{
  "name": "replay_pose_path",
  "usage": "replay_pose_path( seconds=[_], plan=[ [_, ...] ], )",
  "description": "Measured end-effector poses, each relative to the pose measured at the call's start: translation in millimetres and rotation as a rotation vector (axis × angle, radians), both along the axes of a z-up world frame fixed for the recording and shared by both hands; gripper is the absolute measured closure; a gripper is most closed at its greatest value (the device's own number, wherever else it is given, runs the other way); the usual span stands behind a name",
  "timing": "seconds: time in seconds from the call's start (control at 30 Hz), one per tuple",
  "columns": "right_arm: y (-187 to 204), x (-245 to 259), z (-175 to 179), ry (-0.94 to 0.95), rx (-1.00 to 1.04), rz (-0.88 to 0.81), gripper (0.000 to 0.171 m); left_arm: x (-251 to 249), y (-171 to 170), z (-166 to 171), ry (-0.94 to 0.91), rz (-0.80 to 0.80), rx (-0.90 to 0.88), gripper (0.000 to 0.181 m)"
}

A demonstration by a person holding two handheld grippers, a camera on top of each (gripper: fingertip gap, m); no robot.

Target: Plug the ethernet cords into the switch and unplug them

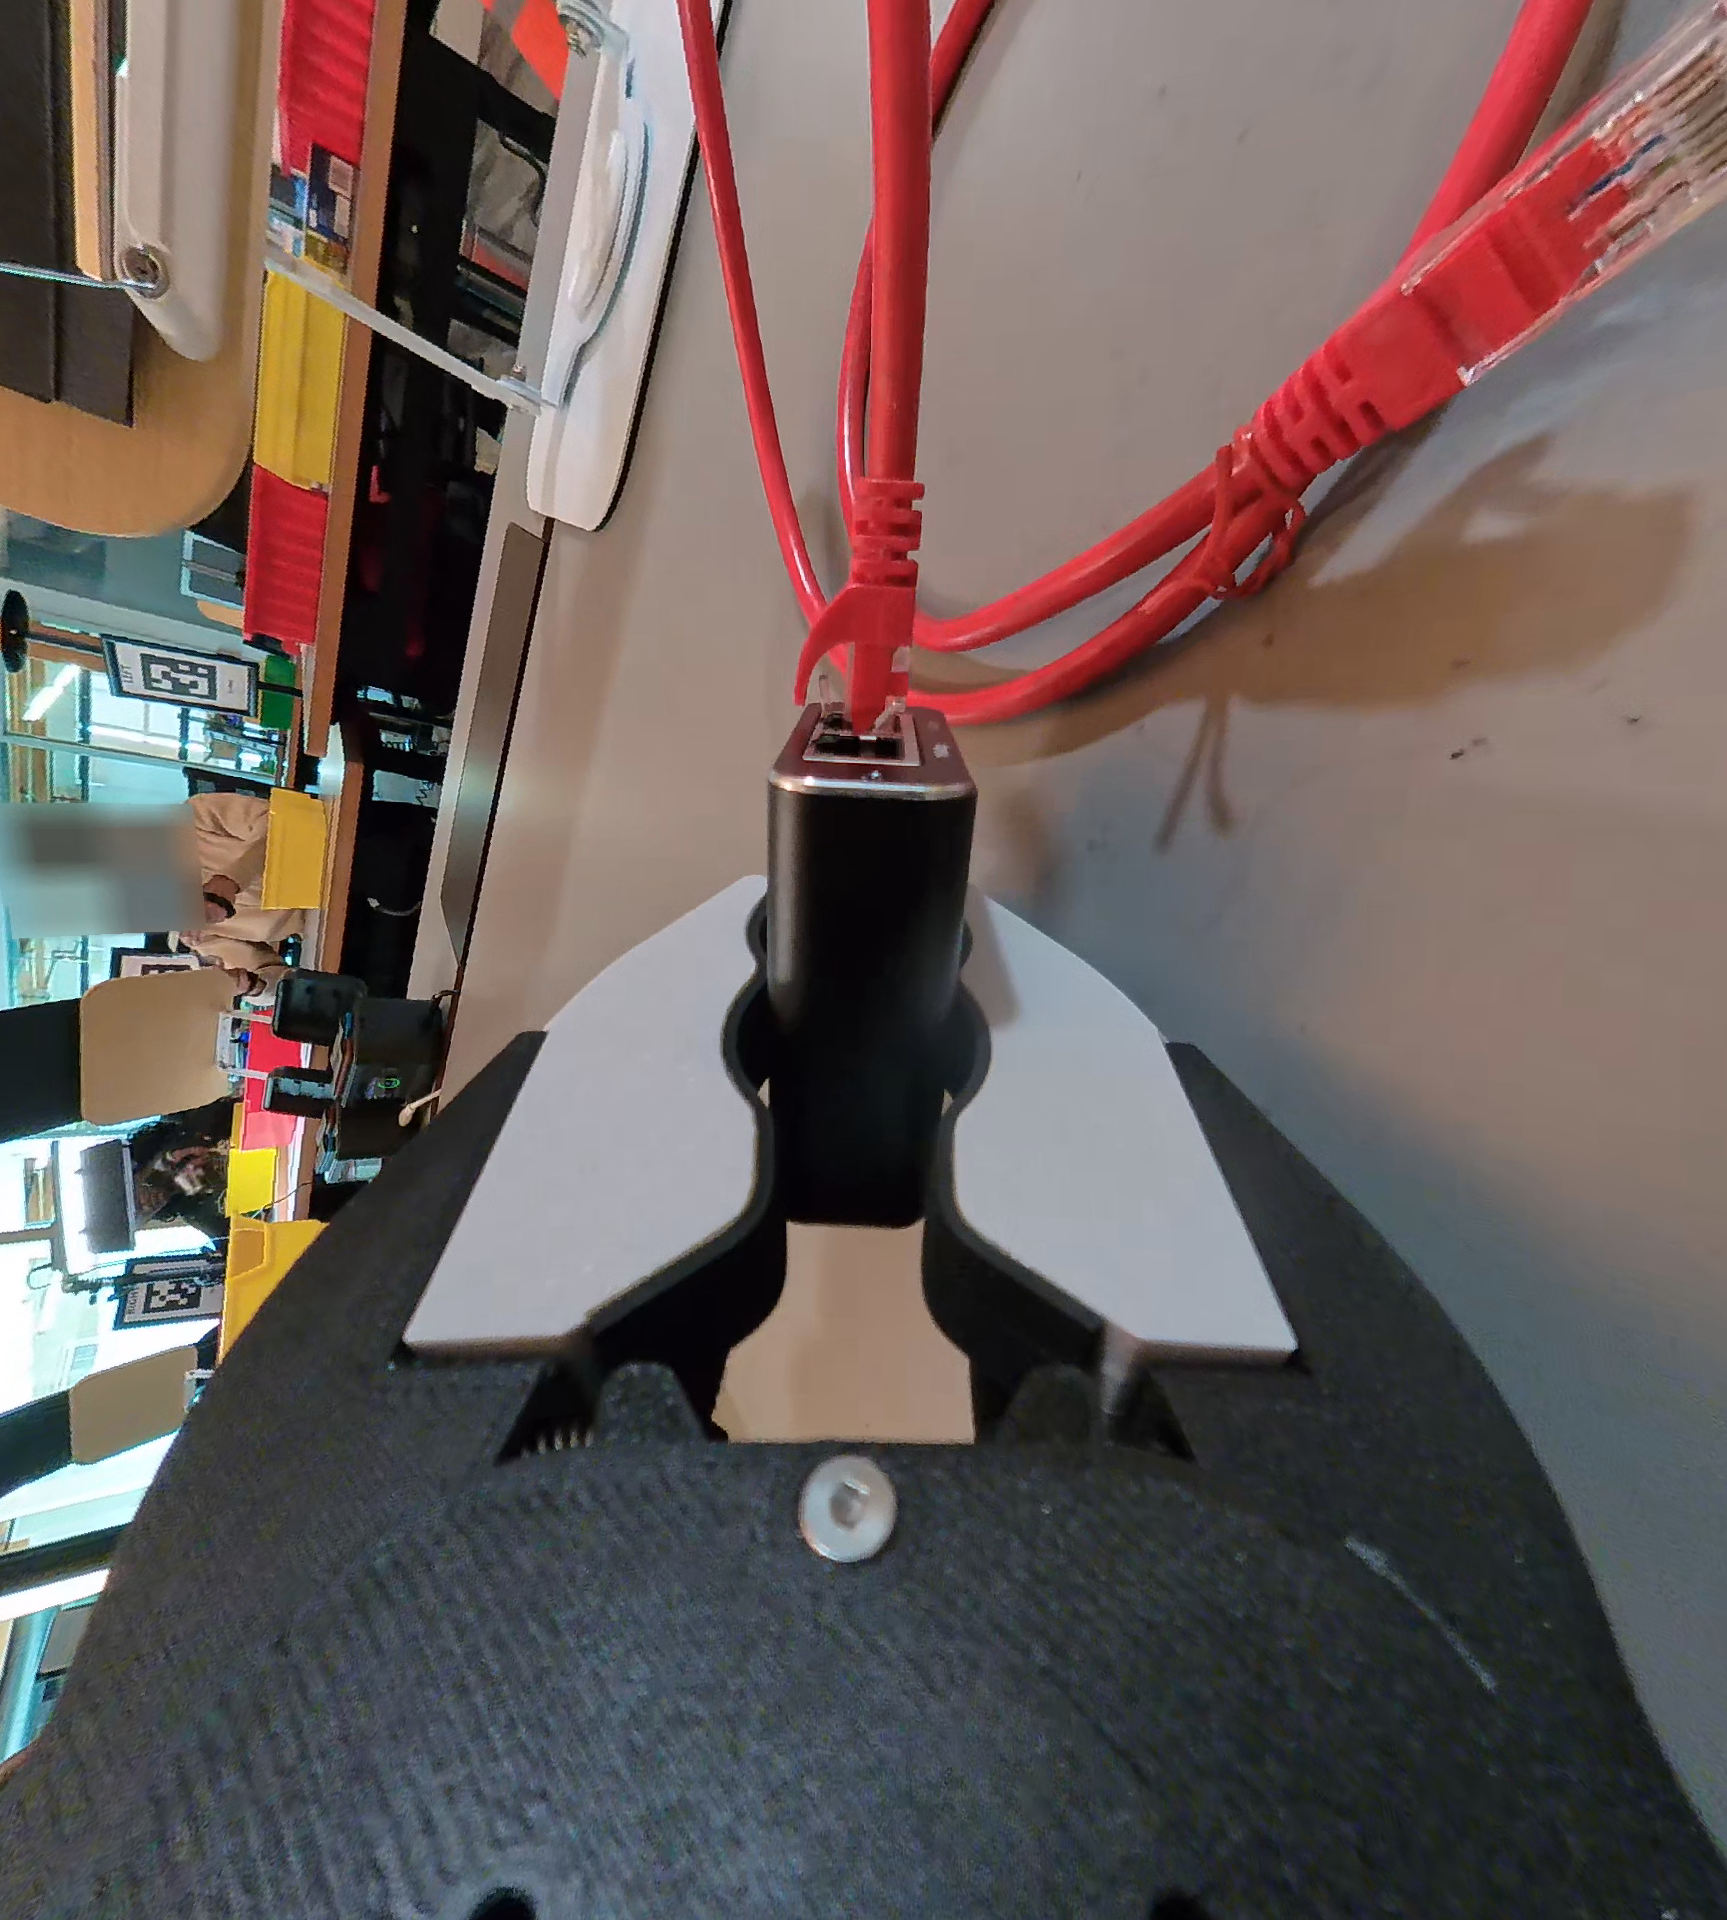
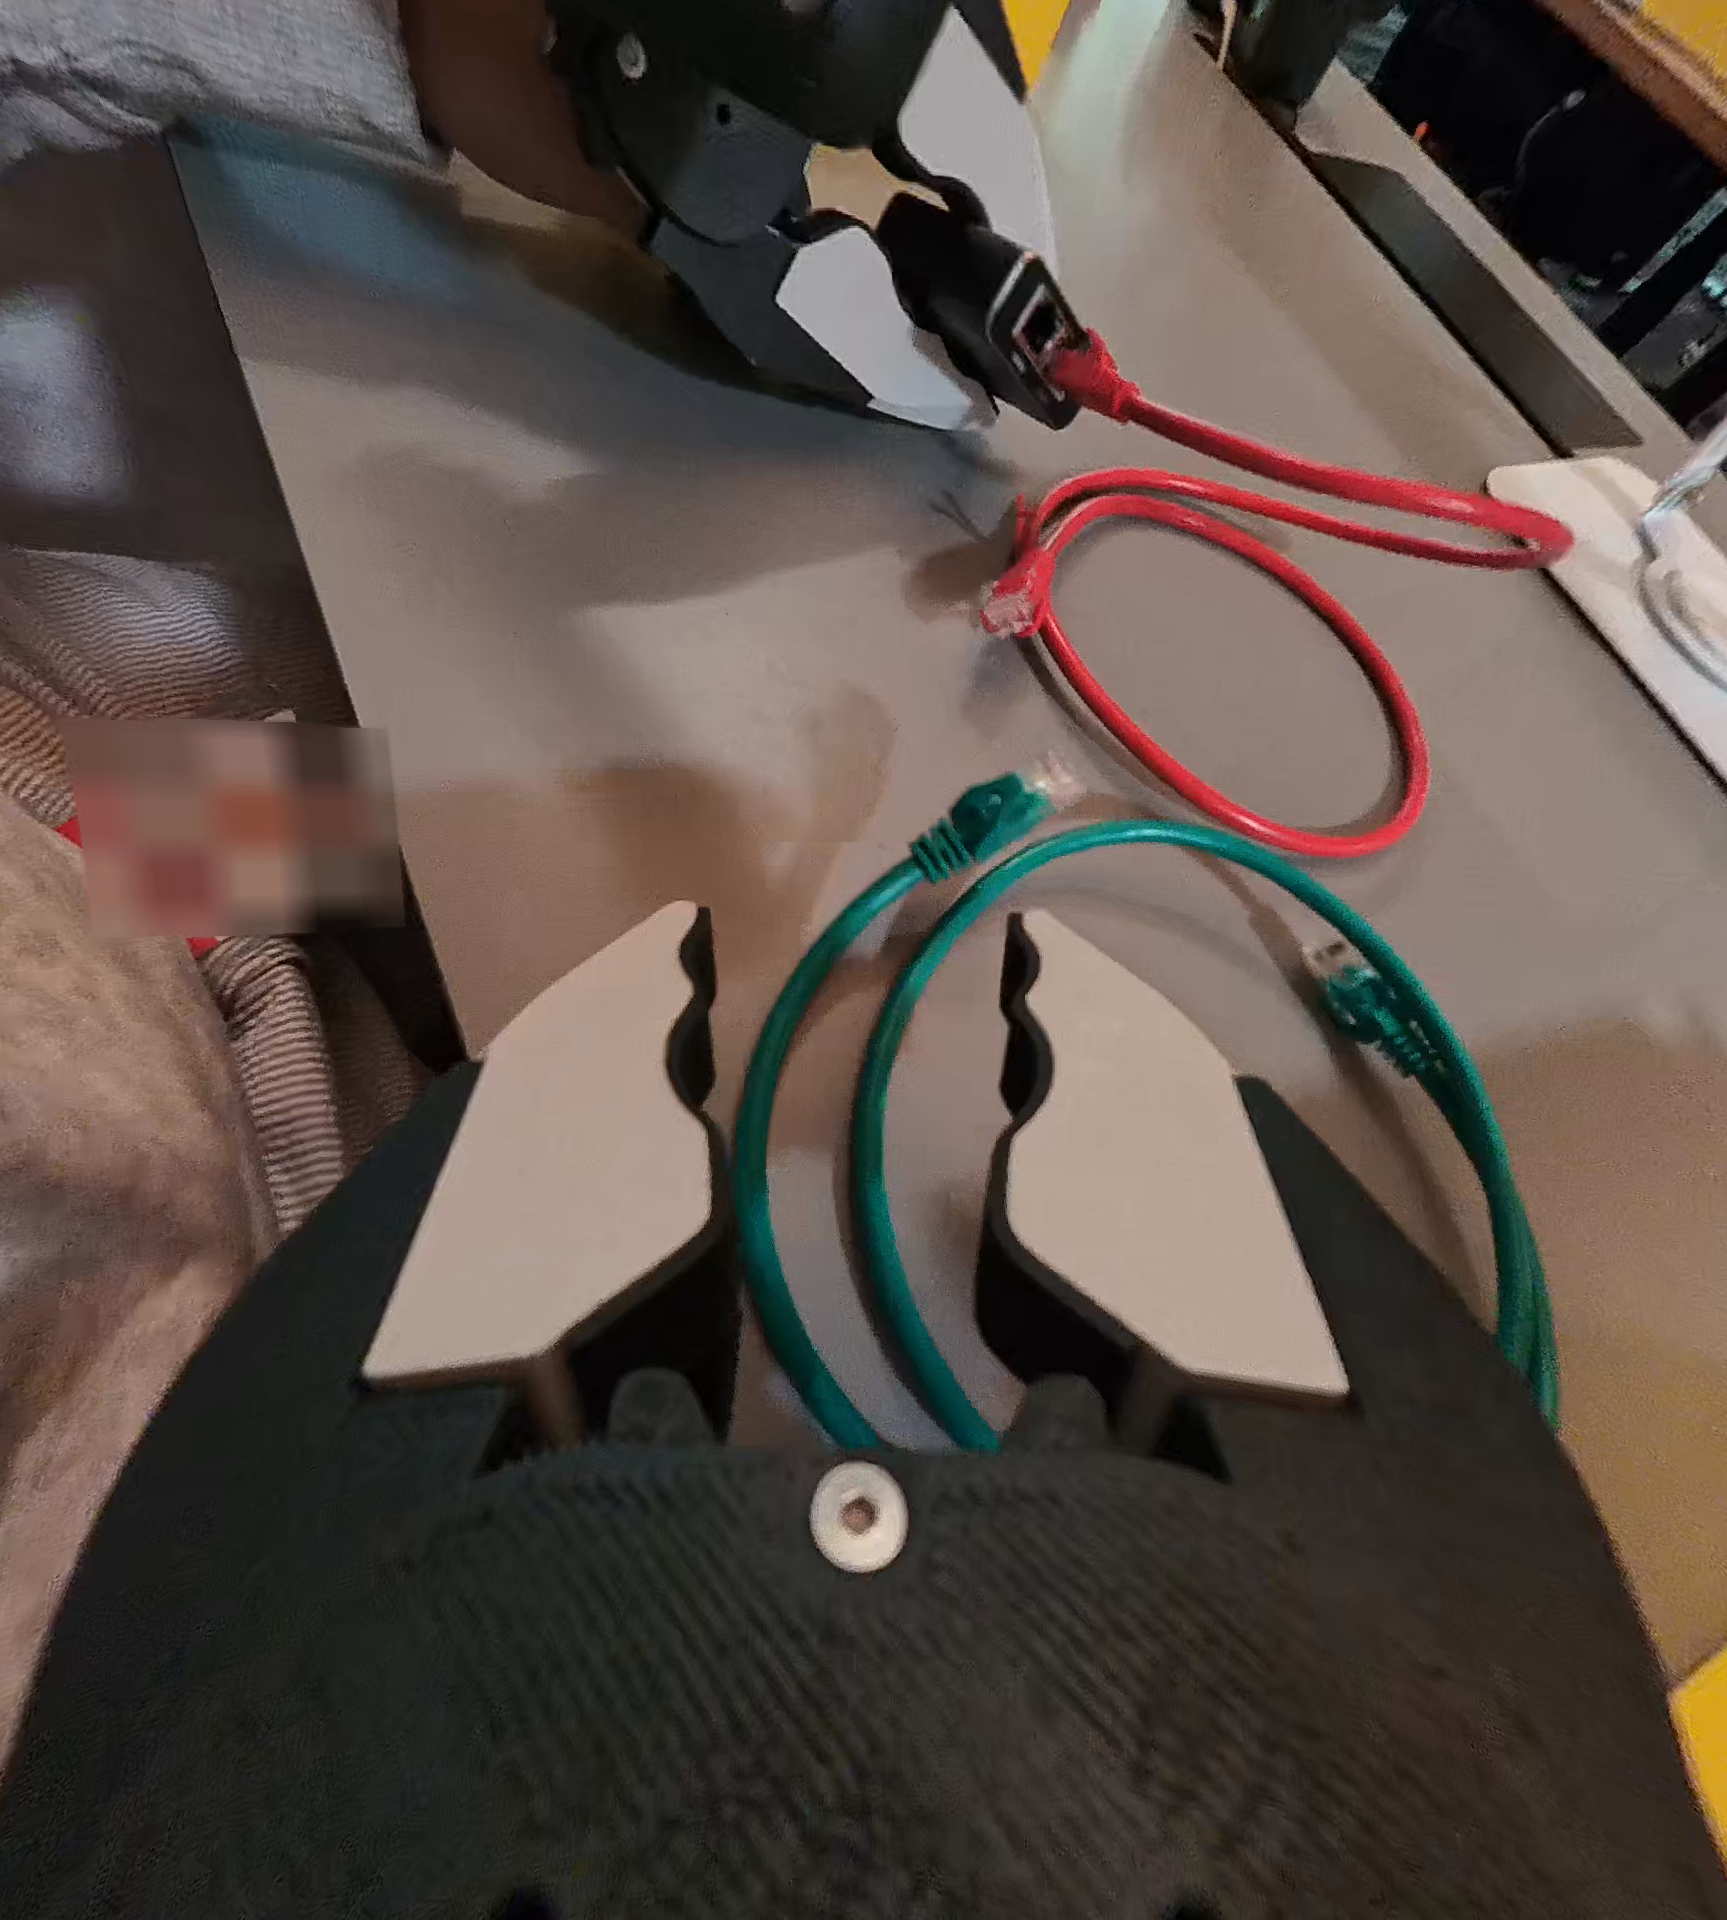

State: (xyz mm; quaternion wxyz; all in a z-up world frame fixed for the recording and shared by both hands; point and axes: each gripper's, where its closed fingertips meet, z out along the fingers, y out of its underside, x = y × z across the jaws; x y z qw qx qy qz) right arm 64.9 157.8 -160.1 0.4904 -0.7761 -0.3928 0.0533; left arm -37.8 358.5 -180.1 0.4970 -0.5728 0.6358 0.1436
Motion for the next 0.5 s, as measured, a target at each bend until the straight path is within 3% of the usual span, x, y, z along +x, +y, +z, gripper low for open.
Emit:
replay_pose_path(
  seconds=[0.3, 0.5],
  plan=[
    [15, -10, -16, -0.161, 0.013, -0.102, 0.132, 1, 1, -1, 0.021, -0.005, 0.020, 0.152],
    [24, -5, -19, -0.101, -0.052, -0.198, 0.138, 2, 0, -1, 0.024, -0.011, 0.023, 0.152]
  ],
)
